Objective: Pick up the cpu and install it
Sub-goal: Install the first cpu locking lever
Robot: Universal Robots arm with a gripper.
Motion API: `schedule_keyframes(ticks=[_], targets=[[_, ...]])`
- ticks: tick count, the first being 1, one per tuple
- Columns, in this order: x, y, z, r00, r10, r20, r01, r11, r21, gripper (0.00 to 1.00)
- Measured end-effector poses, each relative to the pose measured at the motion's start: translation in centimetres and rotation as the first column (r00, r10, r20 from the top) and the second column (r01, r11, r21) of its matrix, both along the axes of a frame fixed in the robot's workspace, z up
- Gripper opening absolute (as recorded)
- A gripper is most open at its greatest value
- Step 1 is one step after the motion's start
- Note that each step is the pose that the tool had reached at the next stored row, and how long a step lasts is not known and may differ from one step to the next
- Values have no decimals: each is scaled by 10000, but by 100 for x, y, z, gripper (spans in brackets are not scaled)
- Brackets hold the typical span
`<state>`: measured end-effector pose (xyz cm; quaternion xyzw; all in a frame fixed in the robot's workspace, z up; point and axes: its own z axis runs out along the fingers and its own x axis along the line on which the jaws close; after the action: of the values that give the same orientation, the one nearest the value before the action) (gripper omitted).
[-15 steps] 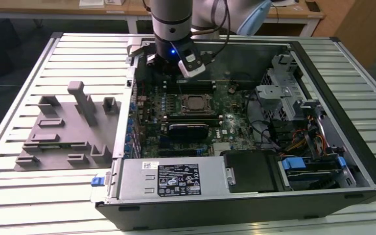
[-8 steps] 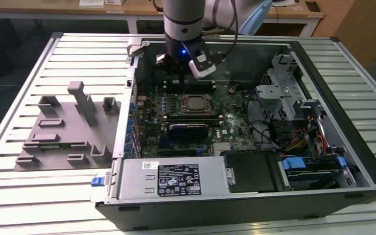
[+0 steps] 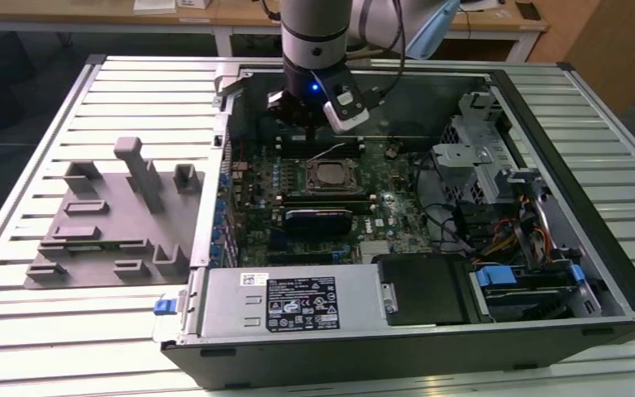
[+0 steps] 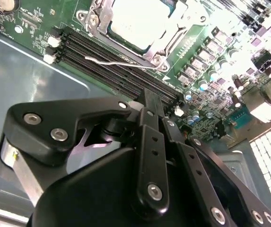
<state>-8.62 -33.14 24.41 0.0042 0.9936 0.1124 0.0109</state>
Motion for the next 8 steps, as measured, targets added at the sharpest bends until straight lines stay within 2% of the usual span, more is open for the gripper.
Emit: schedule_keyframes(ticks=[5, 8], targets=[[0, 0, -5, 10000, -17, 29, 18, 10000, -23, 11], [0, 0, -15, 10000, -37, 74, 37, 10000, -31, 11]])
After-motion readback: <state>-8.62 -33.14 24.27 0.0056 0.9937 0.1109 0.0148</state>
